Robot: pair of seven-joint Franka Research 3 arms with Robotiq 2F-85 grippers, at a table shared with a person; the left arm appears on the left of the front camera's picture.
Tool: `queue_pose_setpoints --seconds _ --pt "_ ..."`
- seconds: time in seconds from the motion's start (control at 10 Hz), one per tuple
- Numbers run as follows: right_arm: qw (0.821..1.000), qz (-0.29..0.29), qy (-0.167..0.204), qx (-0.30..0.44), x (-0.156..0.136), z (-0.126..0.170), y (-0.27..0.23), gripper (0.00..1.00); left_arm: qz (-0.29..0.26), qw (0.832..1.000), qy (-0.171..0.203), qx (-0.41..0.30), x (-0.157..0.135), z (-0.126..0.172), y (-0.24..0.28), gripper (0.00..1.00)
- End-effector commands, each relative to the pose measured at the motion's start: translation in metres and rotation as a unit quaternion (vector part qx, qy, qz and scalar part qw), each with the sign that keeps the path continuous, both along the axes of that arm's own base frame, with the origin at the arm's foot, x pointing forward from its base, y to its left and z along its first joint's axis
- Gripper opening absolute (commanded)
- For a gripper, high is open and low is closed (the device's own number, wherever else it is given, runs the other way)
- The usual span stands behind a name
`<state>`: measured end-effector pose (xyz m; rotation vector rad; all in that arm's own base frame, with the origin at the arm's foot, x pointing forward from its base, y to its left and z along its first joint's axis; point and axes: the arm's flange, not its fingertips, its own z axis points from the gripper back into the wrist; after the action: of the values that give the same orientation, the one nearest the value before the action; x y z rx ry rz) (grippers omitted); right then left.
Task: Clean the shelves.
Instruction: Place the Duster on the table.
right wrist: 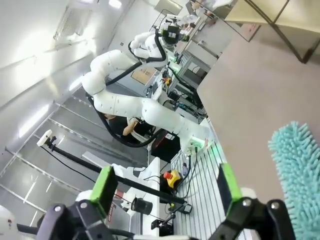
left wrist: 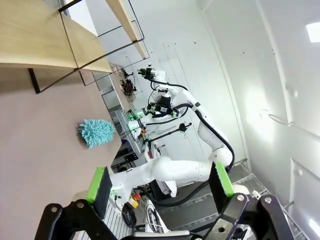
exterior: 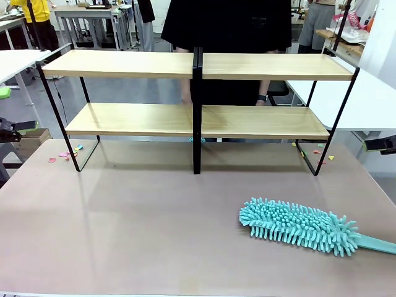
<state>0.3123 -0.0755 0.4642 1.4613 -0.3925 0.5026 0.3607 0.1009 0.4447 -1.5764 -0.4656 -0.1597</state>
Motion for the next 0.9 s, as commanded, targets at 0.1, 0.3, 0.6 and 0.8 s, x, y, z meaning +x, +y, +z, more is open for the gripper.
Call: queue_pose_setpoints --seconds 0.1,0.3,0.6,0.8 --pt "1.000 0.012 -0.003 0.002 -0.0001 0.0010 -0.0020 1.00 0.005 1.000 0.001 -0.001 -0.0015 -0.0001 -0.0012 1.00" --pt "1.000 0.012 -0.003 0.002 -0.0001 0.0010 -0.0020 1.00 0.005 1.000 0.001 -0.001 -0.0015 -0.0001 -0.0012 1.00" --pt "1.000 0.012 -0.003 0.002 -0.0001 0.0010 -0.0020 1.00 0.005 1.000 0.001 -0.001 -0.0015 -0.0001 -0.0012 1.00" --pt "1.000 0.012 -0.003 0.002 -0.0001 0.0010 -0.0020 1.00 0.005 1.000 0.001 -0.001 -0.0015 -0.0001 -0.0012 1.00"
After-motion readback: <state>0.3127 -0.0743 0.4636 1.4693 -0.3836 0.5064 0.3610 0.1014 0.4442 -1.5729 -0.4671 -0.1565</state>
